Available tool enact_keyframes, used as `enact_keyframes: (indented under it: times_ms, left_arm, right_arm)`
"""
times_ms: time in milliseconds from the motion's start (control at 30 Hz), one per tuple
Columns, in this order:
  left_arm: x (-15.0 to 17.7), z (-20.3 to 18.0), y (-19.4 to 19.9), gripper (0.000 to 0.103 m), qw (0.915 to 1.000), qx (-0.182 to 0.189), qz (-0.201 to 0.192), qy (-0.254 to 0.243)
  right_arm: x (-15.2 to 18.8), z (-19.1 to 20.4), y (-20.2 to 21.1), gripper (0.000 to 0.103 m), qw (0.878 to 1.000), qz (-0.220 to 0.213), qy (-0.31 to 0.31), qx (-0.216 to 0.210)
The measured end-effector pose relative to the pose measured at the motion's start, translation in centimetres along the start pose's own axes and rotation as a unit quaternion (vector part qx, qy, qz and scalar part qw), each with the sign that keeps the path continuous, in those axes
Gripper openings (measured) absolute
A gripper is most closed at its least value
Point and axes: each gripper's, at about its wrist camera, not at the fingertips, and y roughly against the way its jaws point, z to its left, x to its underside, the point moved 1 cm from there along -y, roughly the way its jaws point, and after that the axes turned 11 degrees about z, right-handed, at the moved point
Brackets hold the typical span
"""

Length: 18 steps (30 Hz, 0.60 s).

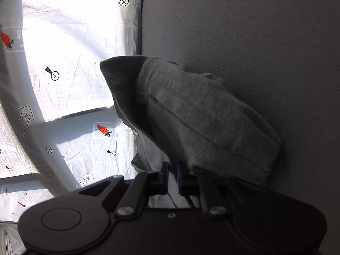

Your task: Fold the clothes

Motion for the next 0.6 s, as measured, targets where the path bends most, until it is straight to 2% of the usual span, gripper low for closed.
enact_keyframes:
  times_ms: [233, 467, 533, 567, 600]
  left_arm:
    - [0.3, 1.3, 0.6, 0.047, 0.9996, -0.005, 0.000, 0.028]
    - [-0.9, 1.7, 0.0, 0.045, 0.9974, 0.010, -0.002, 0.071]
    - [-1.4, 1.8, 0.0, 0.032, 0.9954, 0.030, -0.009, 0.090]
    - [-1.6, 1.8, 0.1, 0.013, 0.9942, 0.042, -0.013, 0.098]
    - [-1.8, 1.7, 0.4, 0.008, 0.9927, 0.056, -0.021, 0.105]
  right_arm:
    - [-0.2, -0.7, 0.1, 0.010, 1.000, -0.002, -0.012, -0.006]
    - [-0.1, -0.8, 0.3, 0.010, 1.000, 0.000, -0.009, 0.000]
    - [-0.2, -0.4, 0.3, 0.008, 1.000, -0.001, -0.002, 0.005]
    - [-0.2, -0.2, 0.3, 0.006, 1.000, -0.001, 0.001, 0.006]
    - [-0.4, 0.5, 0.1, 0.005, 1.000, -0.003, 0.004, 0.004]
